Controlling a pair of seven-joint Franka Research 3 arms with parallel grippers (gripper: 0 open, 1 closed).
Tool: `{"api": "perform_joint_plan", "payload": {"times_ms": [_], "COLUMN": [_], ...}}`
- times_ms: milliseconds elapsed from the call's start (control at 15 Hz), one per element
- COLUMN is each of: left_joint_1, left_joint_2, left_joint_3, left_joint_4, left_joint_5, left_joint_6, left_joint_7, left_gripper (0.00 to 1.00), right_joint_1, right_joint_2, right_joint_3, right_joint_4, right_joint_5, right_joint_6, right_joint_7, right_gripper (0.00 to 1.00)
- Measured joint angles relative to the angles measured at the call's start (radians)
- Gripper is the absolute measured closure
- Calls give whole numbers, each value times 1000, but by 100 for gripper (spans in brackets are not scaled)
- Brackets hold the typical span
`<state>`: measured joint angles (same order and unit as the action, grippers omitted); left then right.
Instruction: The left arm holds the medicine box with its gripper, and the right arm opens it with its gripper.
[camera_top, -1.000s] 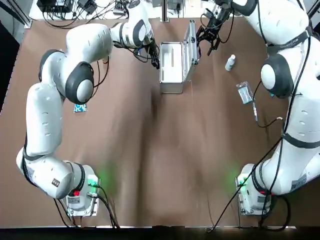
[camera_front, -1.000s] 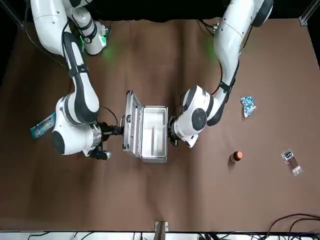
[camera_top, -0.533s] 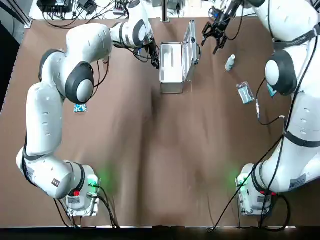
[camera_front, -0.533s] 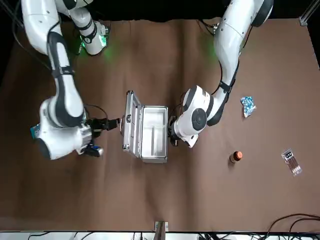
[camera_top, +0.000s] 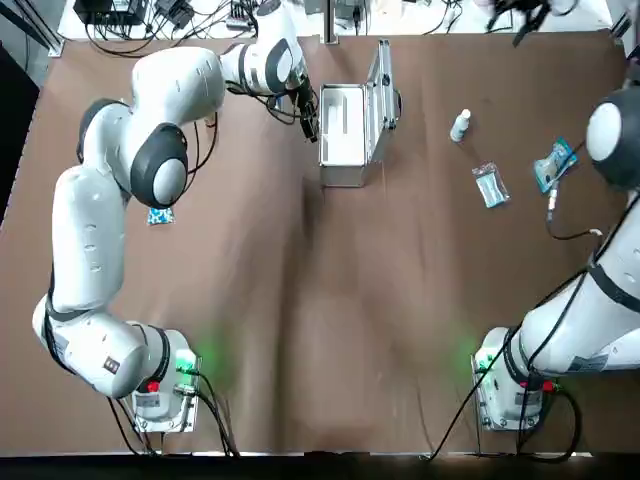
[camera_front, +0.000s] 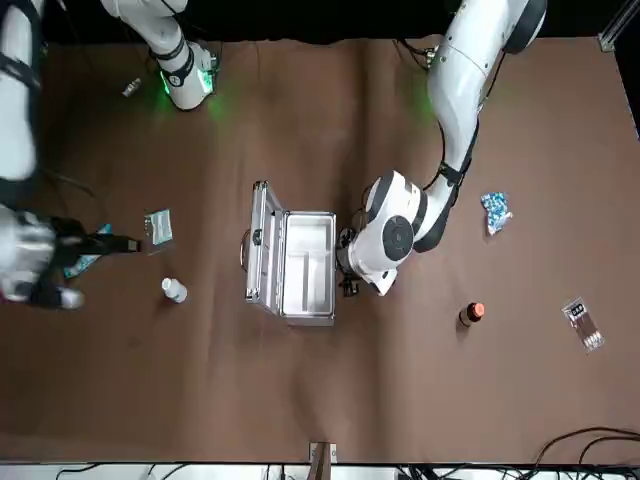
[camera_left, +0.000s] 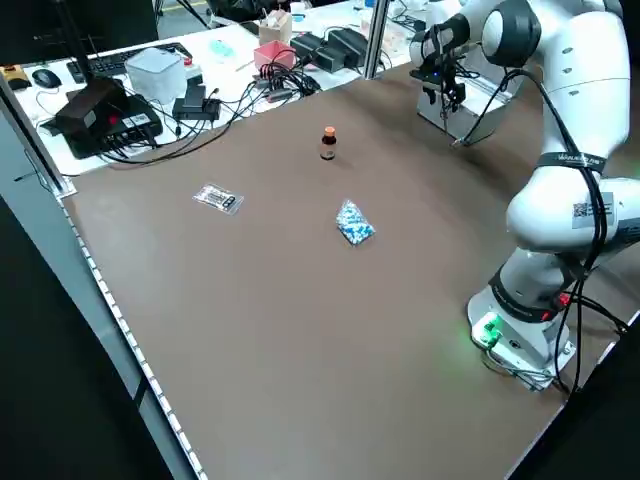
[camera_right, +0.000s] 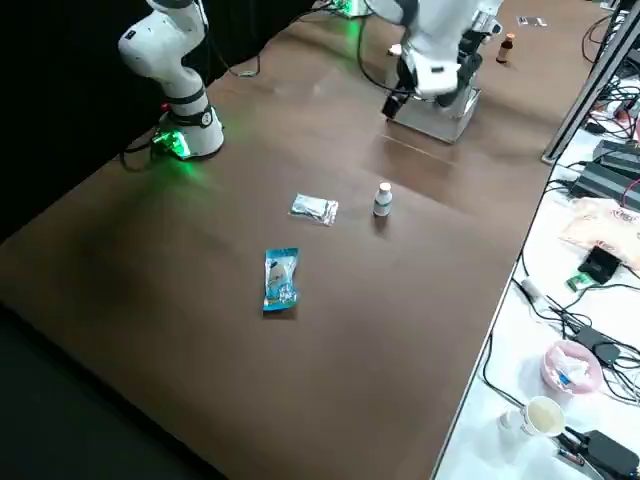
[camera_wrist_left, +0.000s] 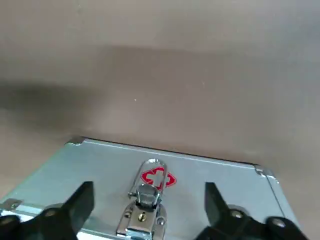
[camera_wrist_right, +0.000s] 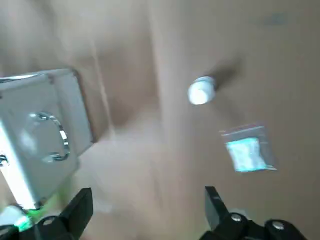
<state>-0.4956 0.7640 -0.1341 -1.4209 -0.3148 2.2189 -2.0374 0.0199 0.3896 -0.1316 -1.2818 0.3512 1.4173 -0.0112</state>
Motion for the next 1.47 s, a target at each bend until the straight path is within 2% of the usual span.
{"api": "perform_joint_plan", "payload": {"times_ms": [200, 467, 533, 867, 1067, 1467], "left_joint_1": [12, 69, 106, 189, 223, 344], "left_joint_2": [-11, -78, -127, -231, -269, -335], "left_joint_3": [1, 1, 2, 6, 7, 10], "left_joint_4": [8, 17, 20, 20, 21, 21], "left_joint_5": [3, 10, 11, 134, 264, 312], "left_joint_6": [-43, -203, -296, -453, -493, -512], "left_joint_7": [0, 136, 233, 495, 634, 850], "left_gripper": [0, 0, 0, 0, 0, 0], "right_joint_1": [-10, 2, 14, 50, 62, 56], "right_joint_2": [-94, -196, -245, -375, -406, -417], "right_joint_3": [3, 12, 18, 25, 28, 18], "right_joint_4": [2, -12, -54, -228, -228, -218], "right_joint_5": [-143, -226, -251, -262, -265, -272], "right_joint_6": [-2, -45, -21, 110, 111, 108], "right_joint_7": [-16, -16, -16, -17, -17, -17], "right_gripper": [1, 1, 1, 1, 1, 1]}}
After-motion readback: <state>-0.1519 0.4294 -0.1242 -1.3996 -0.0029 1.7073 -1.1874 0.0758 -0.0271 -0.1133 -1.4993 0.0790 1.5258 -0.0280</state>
